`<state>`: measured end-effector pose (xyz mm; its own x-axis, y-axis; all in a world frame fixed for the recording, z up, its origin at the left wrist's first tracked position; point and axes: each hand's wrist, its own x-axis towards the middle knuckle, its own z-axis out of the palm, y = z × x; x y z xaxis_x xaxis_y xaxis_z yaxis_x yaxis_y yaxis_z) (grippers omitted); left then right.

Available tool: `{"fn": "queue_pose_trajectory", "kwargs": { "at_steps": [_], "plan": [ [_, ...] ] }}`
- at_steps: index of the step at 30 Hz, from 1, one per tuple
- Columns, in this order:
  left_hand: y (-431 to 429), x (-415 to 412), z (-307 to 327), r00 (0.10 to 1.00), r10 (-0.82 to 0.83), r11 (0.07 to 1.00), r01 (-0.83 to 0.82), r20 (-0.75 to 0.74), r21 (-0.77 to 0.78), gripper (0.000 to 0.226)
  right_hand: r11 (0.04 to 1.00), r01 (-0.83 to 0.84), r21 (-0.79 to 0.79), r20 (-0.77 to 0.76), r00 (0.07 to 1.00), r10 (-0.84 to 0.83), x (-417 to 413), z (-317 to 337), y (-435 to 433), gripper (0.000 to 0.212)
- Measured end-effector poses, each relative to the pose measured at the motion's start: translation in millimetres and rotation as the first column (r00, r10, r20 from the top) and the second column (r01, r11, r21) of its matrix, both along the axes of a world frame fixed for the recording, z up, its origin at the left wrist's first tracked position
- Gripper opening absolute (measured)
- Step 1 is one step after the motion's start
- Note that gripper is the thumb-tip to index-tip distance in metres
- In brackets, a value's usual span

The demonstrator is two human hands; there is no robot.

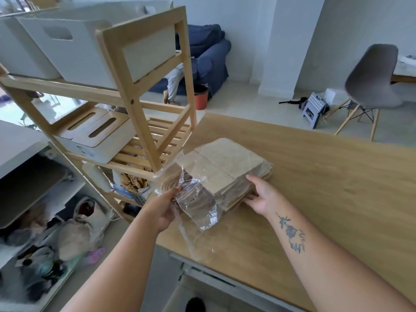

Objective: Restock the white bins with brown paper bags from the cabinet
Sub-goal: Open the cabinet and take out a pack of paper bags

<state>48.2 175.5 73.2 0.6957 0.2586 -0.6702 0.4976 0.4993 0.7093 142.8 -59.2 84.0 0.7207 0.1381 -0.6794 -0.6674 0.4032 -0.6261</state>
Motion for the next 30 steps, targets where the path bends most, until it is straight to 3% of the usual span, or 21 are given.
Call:
{"fn": "queue_pose_trajectory", "kwargs": {
  "at_steps": [5, 11, 16, 19, 24, 30],
  "plan": [
    [13.4, 40.1, -6.5, 1.000, 0.014, 1.000, -0.014, -0.026, -0.003, 0.021, 0.997, 0.054, -0.049, 0.016, 0.998, -0.053, 38.2, -13.1, 20.9, 0.034],
    [37.1, 100.5, -17.6, 0.999, 0.021, 1.000, -0.021, -0.048, -0.005, 0.045, 0.982, 0.157, -0.107, 0.041, 0.987, -0.153, 92.0, -20.3, 43.6, 0.029],
    [50.8, 146.9, -27.4, 0.999, 0.023, 0.999, -0.025, -0.041, -0.036, 0.050, 0.966, 0.201, -0.161, 0.064, 0.979, -0.193, 130.0, -21.9, 60.0, 0.027],
    [60.6, 171.4, -32.1, 0.999, 0.027, 0.996, -0.028, -0.019, -0.081, 0.068, 0.966, 0.200, -0.166, 0.085, 0.978, -0.188, 146.8, -23.3, 68.3, 0.027],
    [57.7, 186.8, -21.6, 0.997, 0.062, 0.993, -0.057, 0.038, -0.105, 0.045, 0.976, 0.159, -0.151, 0.103, 0.984, -0.145, 159.8, -24.0, 73.7, 0.034],
    [48.1, 166.3, -9.7, 0.994, 0.089, 0.995, -0.091, 0.057, 0.029, 0.052, 0.983, 0.116, -0.142, 0.105, 0.989, -0.101, 137.4, -14.6, 52.7, 0.047]
  ]
}}
